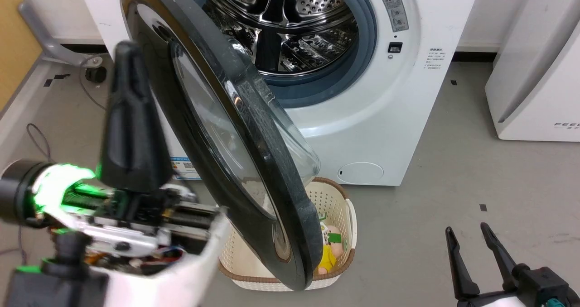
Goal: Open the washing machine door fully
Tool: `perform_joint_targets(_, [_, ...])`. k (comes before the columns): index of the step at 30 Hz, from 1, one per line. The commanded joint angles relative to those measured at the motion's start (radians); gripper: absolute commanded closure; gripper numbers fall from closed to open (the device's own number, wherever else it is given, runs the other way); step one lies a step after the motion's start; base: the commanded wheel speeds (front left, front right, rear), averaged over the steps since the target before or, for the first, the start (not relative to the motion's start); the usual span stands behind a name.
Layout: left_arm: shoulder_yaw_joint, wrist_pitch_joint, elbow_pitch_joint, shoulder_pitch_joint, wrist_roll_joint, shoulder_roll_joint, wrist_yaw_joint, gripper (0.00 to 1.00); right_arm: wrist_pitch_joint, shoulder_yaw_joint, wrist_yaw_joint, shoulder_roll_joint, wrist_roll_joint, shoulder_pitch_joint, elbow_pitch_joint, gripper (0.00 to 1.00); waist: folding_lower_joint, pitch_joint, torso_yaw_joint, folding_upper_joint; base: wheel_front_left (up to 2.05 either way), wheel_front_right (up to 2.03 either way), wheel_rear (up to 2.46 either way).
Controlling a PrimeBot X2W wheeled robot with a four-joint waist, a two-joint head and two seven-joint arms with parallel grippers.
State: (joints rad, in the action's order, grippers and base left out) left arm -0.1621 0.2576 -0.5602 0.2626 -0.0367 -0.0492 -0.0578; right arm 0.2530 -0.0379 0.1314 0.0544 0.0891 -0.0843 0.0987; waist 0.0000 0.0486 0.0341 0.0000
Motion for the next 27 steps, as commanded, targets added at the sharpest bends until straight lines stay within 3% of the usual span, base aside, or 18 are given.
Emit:
perform_joint_targets(1, [-0.033,0.004,-0.015,0.021,0.002,-0.002,0.010,1.00,0.007,0.001,-0.001,-0.004,0.002,0.018,0.004,0.00,0.0000,0.000,-0.001,0.0000,0.00,0.00,0.00])
perform_joint_targets(8, [-0.232,0.004,0.012,0.038,-0.040,-0.001,0.043,1.00,0.008,0.001,-0.001,-0.004,0.008,0.020,0.019,0.00,0.0000,-0.006,-0.012,0.0000,0.00,0.00,0.00])
perform_joint_targets(18, [-0.506,-0.049,0.192,-0.057,-0.125,-0.002,0.116,1.00,0.008,0.000,-0.001,-0.004,0.018,0.013,0.030,0.00,0.0000,-0.008,-0.018,0.0000,0.00,0.00,0.00])
perform_joint_targets(27, [-0.568,-0.193,0.336,-0.145,-0.169,-0.035,0.114,1.00,0.008,0.004,-0.001,-0.004,0.026,0.020,0.035,0.00,0.0000,0.004,-0.019,0.0000,0.00,0.00,0.00])
